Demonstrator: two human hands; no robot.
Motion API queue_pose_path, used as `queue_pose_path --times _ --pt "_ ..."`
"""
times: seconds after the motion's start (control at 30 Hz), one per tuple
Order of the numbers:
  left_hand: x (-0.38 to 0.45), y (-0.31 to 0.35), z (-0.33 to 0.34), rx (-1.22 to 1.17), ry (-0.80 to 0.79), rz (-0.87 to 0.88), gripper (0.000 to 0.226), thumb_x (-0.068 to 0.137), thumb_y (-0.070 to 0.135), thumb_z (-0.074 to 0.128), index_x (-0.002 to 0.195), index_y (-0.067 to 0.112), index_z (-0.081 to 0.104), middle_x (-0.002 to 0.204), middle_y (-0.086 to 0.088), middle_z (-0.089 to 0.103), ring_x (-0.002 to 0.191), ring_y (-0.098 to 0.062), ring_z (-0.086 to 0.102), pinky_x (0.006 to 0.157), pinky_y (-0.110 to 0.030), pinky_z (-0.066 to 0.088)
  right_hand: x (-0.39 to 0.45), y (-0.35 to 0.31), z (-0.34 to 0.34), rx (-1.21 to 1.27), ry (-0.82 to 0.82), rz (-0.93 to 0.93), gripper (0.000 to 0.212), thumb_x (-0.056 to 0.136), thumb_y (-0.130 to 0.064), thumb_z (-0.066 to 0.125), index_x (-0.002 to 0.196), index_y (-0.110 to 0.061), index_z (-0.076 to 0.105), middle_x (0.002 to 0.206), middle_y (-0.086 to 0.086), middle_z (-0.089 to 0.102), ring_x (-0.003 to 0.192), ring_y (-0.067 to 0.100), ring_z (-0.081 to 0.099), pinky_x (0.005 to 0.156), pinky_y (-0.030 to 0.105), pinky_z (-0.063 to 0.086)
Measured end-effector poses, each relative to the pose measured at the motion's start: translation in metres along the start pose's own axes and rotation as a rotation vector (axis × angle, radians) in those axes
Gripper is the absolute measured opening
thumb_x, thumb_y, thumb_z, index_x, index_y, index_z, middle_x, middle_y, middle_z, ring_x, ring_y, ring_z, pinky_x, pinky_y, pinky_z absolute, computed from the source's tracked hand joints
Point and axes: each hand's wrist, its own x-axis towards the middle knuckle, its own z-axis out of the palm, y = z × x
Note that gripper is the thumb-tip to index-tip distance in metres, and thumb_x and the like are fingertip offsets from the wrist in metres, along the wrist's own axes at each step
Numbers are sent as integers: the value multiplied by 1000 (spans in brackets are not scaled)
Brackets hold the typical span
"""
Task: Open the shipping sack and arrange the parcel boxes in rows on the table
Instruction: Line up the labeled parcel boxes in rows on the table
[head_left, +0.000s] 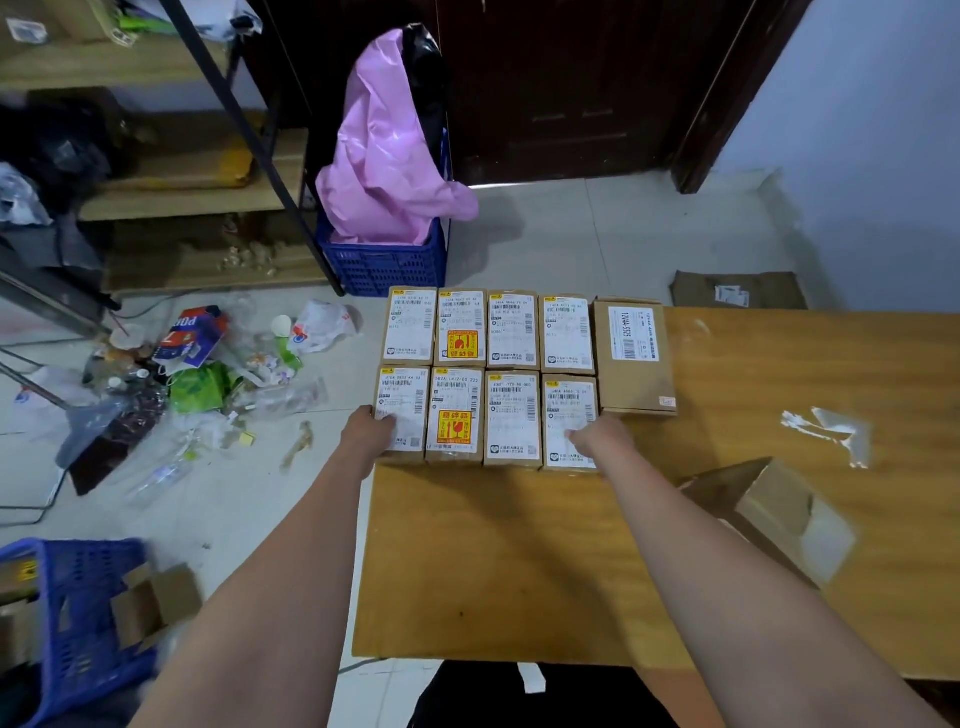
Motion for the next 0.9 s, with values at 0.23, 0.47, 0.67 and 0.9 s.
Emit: queue_pose_path --times 0.23,0.47,0.67,0.9 --pt "2 -1 -3 -8 -9 -5 35 96 24 52 128 12 53 126 -12 63 112 -35 61 94 -48 53 2 0 2 26 37 -27 54 96 -40 57 133 -2 53 133 12 59 108 30 64 86 36 55" --pt "-1 1 -4 -5 -26 -7 36 96 24 53 130 12 52 128 -11 63 113 -34 62 93 -48 54 4 -2 5 -31 54 -58 49 96 -39 58 129 -3 55 130 10 61 109 27 63 70 30 47" --pt "-1 14 -6 52 5 -21 53 99 31 51 145 8 39 141 -15 52 124 -35 53 93 -41 48 0 -20 -15 -267 -38 -33 47 101 -29 47 142 -7 43 130 6 59 107 21 62 75 28 48" --pt "12 60 -10 81 91 77 60 98 36 49 149 8 33 142 -18 51 123 -35 54 99 -42 47 26 -39 -62 -173 134 -18 69 87 -11 50 151 2 25 120 11 60 84 24 62 64 32 49"
